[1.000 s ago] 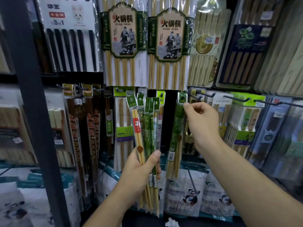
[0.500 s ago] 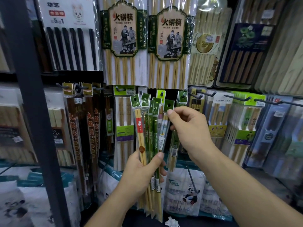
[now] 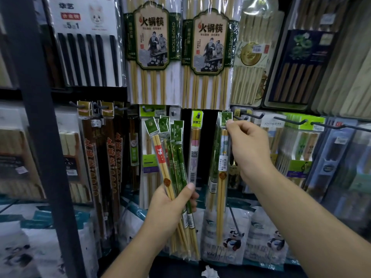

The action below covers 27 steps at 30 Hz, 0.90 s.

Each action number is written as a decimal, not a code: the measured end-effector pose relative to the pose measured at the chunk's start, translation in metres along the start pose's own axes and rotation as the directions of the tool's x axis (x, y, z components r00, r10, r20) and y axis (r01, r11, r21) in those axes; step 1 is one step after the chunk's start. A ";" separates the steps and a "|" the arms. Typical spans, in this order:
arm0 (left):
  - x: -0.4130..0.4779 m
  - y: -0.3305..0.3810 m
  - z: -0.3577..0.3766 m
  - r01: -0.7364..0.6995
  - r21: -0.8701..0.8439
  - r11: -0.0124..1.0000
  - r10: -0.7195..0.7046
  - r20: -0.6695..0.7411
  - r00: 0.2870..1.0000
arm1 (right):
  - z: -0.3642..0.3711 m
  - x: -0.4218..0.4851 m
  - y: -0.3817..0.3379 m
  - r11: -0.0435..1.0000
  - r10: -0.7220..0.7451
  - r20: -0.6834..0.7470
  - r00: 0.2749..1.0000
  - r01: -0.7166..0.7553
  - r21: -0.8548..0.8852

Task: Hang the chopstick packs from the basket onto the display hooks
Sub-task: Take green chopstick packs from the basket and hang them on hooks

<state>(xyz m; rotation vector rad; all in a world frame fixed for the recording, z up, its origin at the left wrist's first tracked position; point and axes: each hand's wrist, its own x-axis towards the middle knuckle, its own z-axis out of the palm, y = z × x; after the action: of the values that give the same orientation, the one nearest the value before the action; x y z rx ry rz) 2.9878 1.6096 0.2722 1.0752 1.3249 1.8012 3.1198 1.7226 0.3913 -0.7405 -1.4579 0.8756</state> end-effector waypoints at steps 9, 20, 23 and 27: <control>0.003 -0.007 -0.002 -0.010 0.048 0.999 0.007 0.063 0.998 | 0.003 0.011 0.004 1.000 0.013 -0.062 0.998 -0.012 0.020; 0.003 -0.008 -0.004 -0.006 0.121 0.993 0.003 0.028 1.000 | 0.004 -0.016 0.012 0.999 -0.013 -0.031 0.999 0.012 -0.048; 0.004 -0.010 -0.003 -0.006 0.120 0.993 0.000 0.049 0.999 | 0.009 -0.034 0.004 0.998 -0.037 0.179 0.983 0.045 -0.041; 0.005 -0.012 -0.002 -0.022 0.101 0.995 0.013 0.085 0.996 | 0.015 -0.043 0.001 0.993 -0.046 0.299 0.953 0.076 -0.090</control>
<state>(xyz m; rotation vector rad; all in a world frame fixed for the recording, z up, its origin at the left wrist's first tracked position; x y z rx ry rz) 2.9840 1.6160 0.2612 1.2073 1.3727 1.6973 3.1081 1.6849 0.3686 -0.6534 -1.7930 0.8982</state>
